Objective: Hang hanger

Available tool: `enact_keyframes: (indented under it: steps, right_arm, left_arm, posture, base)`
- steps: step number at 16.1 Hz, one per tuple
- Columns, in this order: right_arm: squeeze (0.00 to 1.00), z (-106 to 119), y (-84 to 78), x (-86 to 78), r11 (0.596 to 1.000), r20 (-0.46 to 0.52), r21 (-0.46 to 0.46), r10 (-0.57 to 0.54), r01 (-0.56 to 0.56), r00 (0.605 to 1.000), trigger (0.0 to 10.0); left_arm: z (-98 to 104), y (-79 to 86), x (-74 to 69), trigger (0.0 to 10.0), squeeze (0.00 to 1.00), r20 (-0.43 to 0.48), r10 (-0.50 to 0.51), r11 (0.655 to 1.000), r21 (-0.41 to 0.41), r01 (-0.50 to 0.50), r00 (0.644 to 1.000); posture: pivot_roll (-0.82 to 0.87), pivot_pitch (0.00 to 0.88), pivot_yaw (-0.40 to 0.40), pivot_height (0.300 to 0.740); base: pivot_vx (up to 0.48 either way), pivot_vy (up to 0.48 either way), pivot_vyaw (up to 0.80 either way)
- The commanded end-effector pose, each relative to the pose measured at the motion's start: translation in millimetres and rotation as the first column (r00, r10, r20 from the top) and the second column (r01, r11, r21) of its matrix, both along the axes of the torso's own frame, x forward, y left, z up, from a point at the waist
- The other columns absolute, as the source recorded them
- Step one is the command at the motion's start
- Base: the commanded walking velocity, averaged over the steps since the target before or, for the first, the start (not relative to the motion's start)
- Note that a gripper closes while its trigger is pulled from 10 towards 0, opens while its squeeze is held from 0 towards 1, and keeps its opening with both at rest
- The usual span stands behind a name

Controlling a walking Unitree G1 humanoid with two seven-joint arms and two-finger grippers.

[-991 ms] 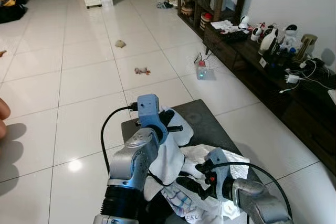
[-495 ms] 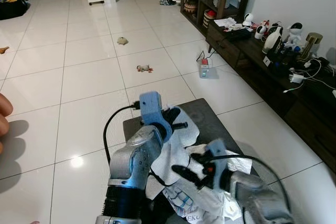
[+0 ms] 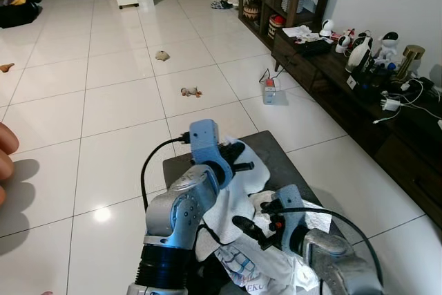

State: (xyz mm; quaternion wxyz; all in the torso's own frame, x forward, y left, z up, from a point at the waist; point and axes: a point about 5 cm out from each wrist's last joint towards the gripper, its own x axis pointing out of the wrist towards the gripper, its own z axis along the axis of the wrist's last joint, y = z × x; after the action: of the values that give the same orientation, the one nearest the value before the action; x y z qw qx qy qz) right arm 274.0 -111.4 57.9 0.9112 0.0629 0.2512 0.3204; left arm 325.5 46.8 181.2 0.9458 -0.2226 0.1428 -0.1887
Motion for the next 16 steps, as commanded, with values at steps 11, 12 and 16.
enact_keyframes:
  steps: [11,12,16]
  right_arm:
    - [0.0,-15,-3.1,7.0,0.978,-0.005,0.046,-0.203,0.203,0.979,10.0]
    - [0.0,-15,-1.9,7.1,0.976,-0.009,0.067,-0.209,0.209,0.978,10.0]
    - [0.0,-15,12.3,5.1,0.97,-0.006,0.126,-0.207,0.206,0.978,10.0]
  left_arm:
    - [29,-46.5,-3.9,10.0,0.0,0.016,-0.058,0.99,-0.131,0.06,0.998]
    - [29,-47.5,-3.7,10.0,0.0,0.006,-0.048,0.99,-0.135,0.048,0.999]
    - [28,-57.3,-5.6,10.0,0.0,-0.036,-0.042,0.986,-0.165,0.036,0.998]
  posture:
    - [-0.03,0.092,0.048,0.74]
    - [-0.03,0.096,0.049,0.74]
    - [-0.03,0.101,0.054,0.74]
  base:
    - [0.0,0.0,0.0]
    - [0.0,0.0,0.0]
    - [0.0,0.0,0.0]
